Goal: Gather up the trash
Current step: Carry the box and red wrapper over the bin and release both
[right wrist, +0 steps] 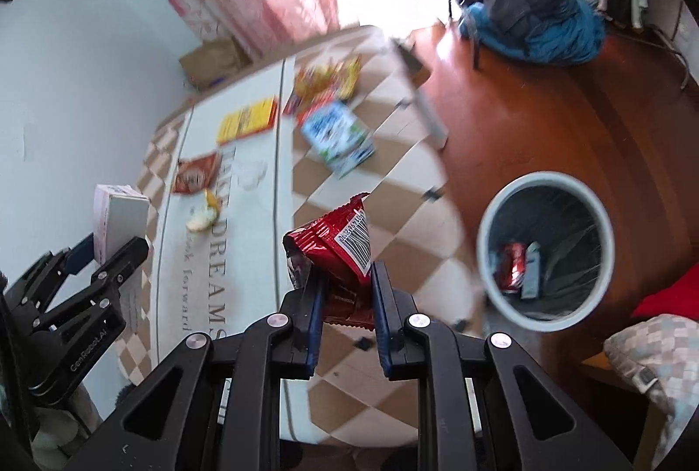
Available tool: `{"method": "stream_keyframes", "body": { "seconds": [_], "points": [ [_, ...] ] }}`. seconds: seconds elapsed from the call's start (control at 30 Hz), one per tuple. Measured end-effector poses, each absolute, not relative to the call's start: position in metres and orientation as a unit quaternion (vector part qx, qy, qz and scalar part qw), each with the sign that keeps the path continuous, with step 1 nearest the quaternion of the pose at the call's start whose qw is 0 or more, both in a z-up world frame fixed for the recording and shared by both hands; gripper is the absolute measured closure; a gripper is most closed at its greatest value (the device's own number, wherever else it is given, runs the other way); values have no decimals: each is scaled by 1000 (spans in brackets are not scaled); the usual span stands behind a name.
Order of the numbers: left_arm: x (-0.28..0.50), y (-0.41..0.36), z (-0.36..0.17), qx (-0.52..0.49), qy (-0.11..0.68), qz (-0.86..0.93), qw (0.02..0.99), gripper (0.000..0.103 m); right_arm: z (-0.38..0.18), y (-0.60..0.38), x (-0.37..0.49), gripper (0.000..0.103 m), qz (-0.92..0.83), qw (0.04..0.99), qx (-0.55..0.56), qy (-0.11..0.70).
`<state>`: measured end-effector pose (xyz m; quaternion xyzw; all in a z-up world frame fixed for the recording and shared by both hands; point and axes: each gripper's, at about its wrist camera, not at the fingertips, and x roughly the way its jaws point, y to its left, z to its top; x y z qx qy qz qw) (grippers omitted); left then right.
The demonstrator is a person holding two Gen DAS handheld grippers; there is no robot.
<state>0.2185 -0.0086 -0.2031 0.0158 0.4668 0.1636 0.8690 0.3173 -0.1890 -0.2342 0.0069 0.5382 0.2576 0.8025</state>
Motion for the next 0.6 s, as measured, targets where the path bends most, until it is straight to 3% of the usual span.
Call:
{"method": "stream_keyframes", "body": {
  "seconds": [0.33, 0.6],
  "points": [
    [293, -119, -175, -25, 440, 50, 896, 56, -187, -314, 365, 82, 186, 840, 41, 508],
    [382, -199, -231, -88, 512, -47, 853, 56, -259, -415, 419, 82, 120, 817, 90, 557]
  ]
}}
